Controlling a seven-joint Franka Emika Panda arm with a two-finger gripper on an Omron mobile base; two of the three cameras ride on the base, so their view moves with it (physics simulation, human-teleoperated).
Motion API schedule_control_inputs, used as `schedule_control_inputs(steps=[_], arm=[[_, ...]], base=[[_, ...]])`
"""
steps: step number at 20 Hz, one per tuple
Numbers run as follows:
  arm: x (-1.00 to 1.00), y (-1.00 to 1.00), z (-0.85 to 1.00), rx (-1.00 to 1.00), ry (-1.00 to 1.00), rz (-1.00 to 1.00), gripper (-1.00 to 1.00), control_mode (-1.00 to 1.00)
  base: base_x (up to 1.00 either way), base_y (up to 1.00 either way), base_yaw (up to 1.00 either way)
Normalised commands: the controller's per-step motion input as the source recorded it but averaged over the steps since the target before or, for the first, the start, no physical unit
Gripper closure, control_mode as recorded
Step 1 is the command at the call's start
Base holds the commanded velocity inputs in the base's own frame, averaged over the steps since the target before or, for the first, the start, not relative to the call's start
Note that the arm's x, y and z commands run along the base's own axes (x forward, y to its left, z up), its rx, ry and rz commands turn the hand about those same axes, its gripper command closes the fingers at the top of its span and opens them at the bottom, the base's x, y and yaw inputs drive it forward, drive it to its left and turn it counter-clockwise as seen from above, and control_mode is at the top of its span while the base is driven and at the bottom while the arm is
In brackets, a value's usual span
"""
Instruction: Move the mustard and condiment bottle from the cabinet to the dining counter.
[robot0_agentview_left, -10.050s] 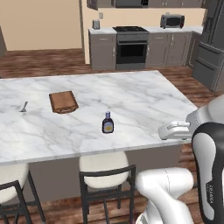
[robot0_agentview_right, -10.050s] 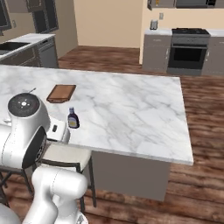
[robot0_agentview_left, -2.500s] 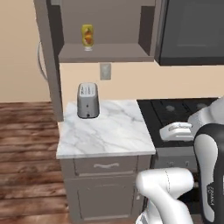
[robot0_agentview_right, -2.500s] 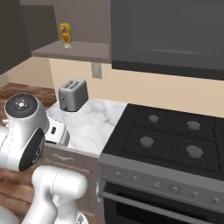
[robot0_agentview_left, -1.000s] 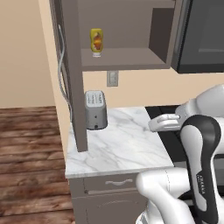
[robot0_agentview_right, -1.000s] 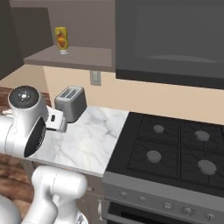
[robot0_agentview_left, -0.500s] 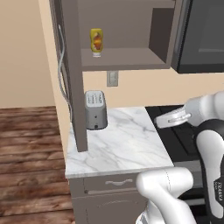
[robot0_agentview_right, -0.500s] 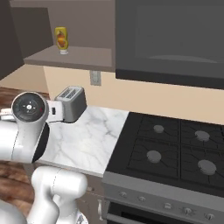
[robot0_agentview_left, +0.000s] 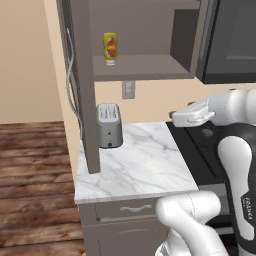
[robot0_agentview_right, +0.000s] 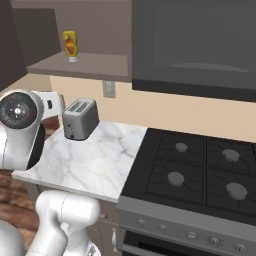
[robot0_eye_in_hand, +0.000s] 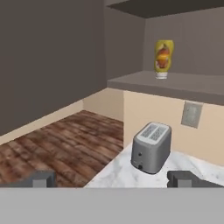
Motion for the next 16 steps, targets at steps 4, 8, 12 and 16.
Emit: schedule_control_inputs(steps=[4, 8, 12, 16], arm=[[0.13, 0.29, 0.56, 0.0, -0.11, 0.0, -1.0, -1.0], [0.11, 0.1, 0.36, 0.0, -0.07, 0.0, -1.0, -1.0], [0.07, 0.0, 0.16, 0.0, -0.08, 0.0, -1.0, -1.0], [0.14, -0.01, 0.03, 0.0, -0.08, 0.0, -1.0, -1.0]], base=[[0.0, 0.0, 0.0], [0.0, 0.0, 0.0], [0.0, 0.0, 0.0], [0.0, 0.0, 0.0]])
